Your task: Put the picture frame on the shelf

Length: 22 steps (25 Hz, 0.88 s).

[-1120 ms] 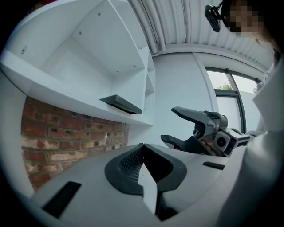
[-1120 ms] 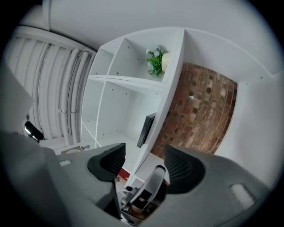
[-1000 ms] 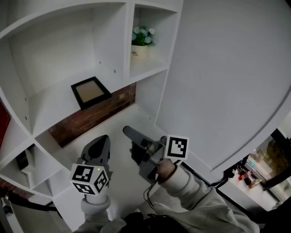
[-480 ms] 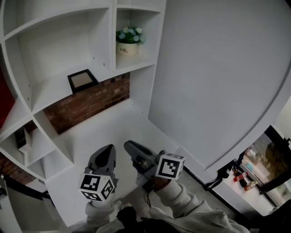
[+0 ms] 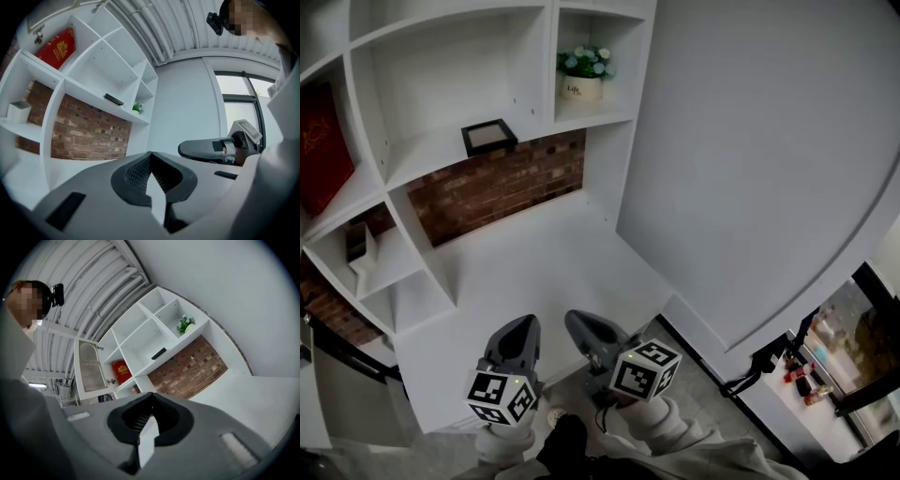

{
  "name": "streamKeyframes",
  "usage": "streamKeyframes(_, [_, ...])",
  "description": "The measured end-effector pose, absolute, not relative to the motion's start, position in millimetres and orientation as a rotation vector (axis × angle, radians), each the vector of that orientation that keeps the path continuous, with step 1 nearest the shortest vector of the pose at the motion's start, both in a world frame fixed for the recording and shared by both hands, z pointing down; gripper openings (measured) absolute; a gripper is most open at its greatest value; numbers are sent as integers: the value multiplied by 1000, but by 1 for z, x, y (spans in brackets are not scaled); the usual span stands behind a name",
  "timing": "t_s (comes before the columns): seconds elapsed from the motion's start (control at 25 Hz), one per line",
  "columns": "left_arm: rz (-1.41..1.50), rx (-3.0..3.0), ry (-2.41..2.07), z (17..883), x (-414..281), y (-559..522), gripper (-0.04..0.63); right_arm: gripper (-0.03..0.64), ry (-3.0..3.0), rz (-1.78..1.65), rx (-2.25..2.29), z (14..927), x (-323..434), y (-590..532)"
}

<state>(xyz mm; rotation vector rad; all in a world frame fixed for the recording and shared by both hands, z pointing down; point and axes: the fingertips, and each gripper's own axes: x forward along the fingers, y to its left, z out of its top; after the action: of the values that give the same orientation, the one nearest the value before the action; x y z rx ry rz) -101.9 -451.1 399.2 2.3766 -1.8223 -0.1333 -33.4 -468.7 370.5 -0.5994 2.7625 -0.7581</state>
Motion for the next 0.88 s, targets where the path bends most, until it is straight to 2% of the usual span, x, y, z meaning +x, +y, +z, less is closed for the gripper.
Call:
streamKeyframes(0.16, [-156, 2354, -1838, 410, -105, -438, 5, -2, 2796, -674, -696, 388, -31, -454])
streamKeyframes(0.88, [-148, 2367, -1760, 437, -86, -385, 5, -3, 2803, -688, -734, 401, -35, -392])
